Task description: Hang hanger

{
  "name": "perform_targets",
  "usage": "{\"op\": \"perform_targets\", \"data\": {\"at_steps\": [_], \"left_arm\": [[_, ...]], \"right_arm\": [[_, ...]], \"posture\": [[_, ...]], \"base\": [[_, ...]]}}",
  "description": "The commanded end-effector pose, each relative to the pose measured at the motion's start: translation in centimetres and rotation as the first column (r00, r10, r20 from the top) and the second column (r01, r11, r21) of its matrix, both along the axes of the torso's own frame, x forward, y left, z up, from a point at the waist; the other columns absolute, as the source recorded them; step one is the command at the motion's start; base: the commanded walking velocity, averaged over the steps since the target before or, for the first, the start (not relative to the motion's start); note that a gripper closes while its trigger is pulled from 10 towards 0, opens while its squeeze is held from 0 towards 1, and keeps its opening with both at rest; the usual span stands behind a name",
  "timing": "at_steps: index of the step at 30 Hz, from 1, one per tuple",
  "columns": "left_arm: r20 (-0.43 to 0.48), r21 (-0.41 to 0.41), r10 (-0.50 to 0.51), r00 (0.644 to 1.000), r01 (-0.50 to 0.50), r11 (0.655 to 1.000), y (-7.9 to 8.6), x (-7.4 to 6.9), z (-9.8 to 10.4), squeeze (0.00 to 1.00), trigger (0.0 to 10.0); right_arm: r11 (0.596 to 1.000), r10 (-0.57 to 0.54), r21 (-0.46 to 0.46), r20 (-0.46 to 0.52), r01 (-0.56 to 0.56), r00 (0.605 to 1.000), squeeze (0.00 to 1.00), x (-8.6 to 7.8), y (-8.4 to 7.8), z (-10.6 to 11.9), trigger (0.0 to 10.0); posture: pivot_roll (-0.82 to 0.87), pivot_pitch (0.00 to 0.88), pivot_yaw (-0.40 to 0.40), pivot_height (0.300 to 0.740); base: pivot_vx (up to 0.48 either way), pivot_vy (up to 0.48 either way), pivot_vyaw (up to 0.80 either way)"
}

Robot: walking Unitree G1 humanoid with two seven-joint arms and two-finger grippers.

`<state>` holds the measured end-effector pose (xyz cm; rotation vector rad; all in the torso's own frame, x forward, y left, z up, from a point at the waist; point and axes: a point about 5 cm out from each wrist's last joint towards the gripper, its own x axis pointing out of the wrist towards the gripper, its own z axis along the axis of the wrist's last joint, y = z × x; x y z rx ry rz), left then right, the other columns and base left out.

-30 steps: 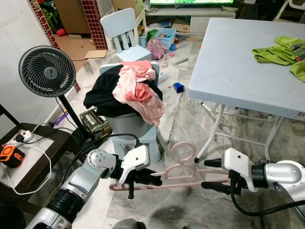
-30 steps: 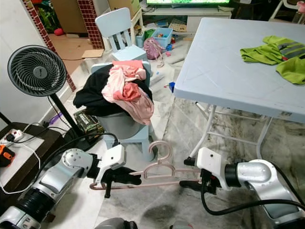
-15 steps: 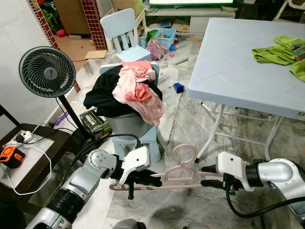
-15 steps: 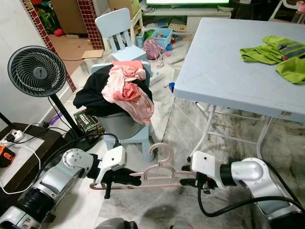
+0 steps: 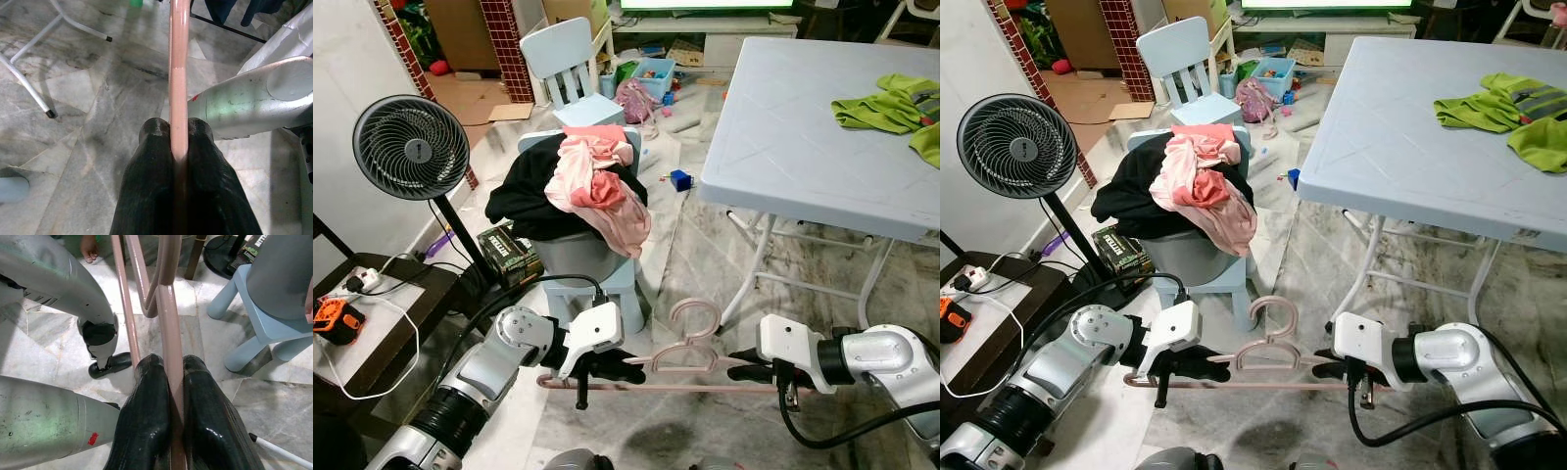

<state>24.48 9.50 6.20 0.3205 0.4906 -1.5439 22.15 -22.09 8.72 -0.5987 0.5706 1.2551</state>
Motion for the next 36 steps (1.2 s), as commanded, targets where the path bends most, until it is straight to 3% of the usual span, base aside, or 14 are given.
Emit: {"op": "perform_targets", "data": {"at_steps": [1, 5, 7, 10, 13, 15, 16, 18, 22, 24, 27, 30, 32, 36], "left_arm": [[0.010, 0.013, -0.029, 1.000, 0.029, 0.999, 0.0, 0.0, 0.1, 0.00, 10.0], [0.021, 0.030, -0.035, 0.999, 0.035, 0.999, 0.2, 0.0, -0.1, 0.00, 10.0], [0.045, 0.044, -0.018, 0.999, 0.016, 0.999, 0.4, 0.3, -0.2, 1.00, 10.0], [0.059, 0.068, -0.011, 0.998, 0.007, 0.998, 0.6, 0.5, -0.6, 1.00, 10.0], [0.178, 0.107, 0.035, 0.983, -0.054, 0.993, 0.5, 1.3, -1.2, 1.00, 10.0], [0.198, 0.098, 0.067, 0.978, -0.087, 0.991, 0.4, 1.7, -1.2, 1.00, 10.0], [0.313, 0.054, 0.110, 0.943, -0.133, 0.990, 0.0, 2.6, -0.6, 1.00, 10.0], [0.381, 0.039, 0.124, 0.916, -0.150, 0.988, 0.1, 3.3, -0.3, 1.00, 10.0], [0.435, 0.042, 0.138, 0.890, -0.173, 0.984, 0.5, 3.8, 0.0, 1.00, 10.0], [0.478, 0.019, 0.193, 0.857, -0.230, 0.973, 0.9, 4.2, -0.1, 1.00, 10.0], [0.496, -0.043, 0.282, 0.821, -0.301, 0.953, 1.3, 4.3, -0.2, 1.00, 10.0], [0.511, -0.069, 0.319, 0.798, -0.332, 0.941, 1.5, 4.2, -0.3, 1.00, 10.0], [0.548, -0.117, 0.390, 0.740, -0.393, 0.912, 1.8, 4.2, -0.3, 1.00, 10.0], [0.560, -0.170, 0.459, 0.690, -0.447, 0.878, 2.2, 4.1, -0.2, 1.00, 10.0]], "right_arm": [[1.000, -0.020, -0.017, 0.014, 0.020, 1.000, 0.00, 0.4, -0.6, 0.4, 0.0], [1.000, -0.019, -0.021, 0.013, 0.020, 1.000, 0.00, 0.4, -0.7, 0.4, 0.0], [0.999, -0.022, -0.035, 0.018, 0.022, 1.000, 0.00, 0.4, -0.8, 0.2, 0.0], [0.997, -0.041, -0.068, 0.058, 0.045, 0.997, 0.00, 0.9, -0.9, -0.1, 0.0], [0.992, -0.051, -0.111, 0.085, 0.060, 0.995, 0.00, 1.3, -1.3, -0.5, 0.0], [0.991, -0.056, -0.116, 0.093, 0.066, 0.994, 0.00, 1.5, -1.4, -0.5, 0.0], [0.990, -0.061, -0.123, 0.107, 0.074, 0.992, 0.00, 1.7, -1.5, -0.4, 0.0], [0.987, -0.075, -0.133, 0.120, 0.090, 0.990, 0.00, 1.9, -1.7, -0.5, 0.0], [0.979, -0.093, -0.166, 0.152, 0.118, 0.984, 0.00, 2.4, -2.1, -0.7, 0.0], [0.961, -0.193, -0.157, 0.207, 0.227, 0.959, 0.00, 3.1, -2.3, -1.2, 0.0], [0.927, -0.332, -0.109, 0.199, 0.358, 0.922, 0.00, 2.9, -2.3, -2.4, 0.0], [0.908, -0.378, -0.108, 0.198, 0.404, 0.904, 0.00, 2.6, -2.5, -3.0, 0.0], [0.867, -0.469, -0.084, 0.192, 0.490, 0.862, 0.00, 2.0, -2.8, -4.0, 0.0], [0.823, -0.543, -0.072, 0.189, 0.563, 0.818, 0.00, 1.6, -2.9, -4.8, 0.0]], "posture": [[-0.11, 0.000, 0.100, 0.740], [-0.11, 0.000, 0.100, 0.740], [-0.11, 0.000, 0.100, 0.740], [-0.11, 0.000, 0.100, 0.740], [-0.11, 0.000, 0.104, 0.740], [-0.11, 0.000, 0.104, 0.740], [-0.11, 0.000, 0.102, 0.740], [-0.10, 0.000, 0.100, 0.740], [-0.10, 0.000, 0.100, 0.740], [-0.10, 0.000, 0.101, 0.740], [-0.10, 0.000, 0.099, 0.740], [-0.10, 0.000, 0.098, 0.740], [-0.10, 0.000, 0.096, 0.740], [-0.10, 0.000, 0.096, 0.740]], "base": [[0.000, 0.000, 0.00], [0.000, 0.000, 0.00], [0.000, 0.000, 0.00], [0.000, 0.000, 0.00], [0.000, 0.000, 0.00], [0.000, 0.000, 0.00], [0.000, 0.000, 0.00], [0.000, 0.000, 0.00], [0.000, 0.000, 0.00], [0.000, 0.000, 0.00], [0.000, 0.000, 0.00], [0.000, 0.000, 0.00], [0.000, 0.000, 0.00], [0.000, 0.000, 0.00]]}}
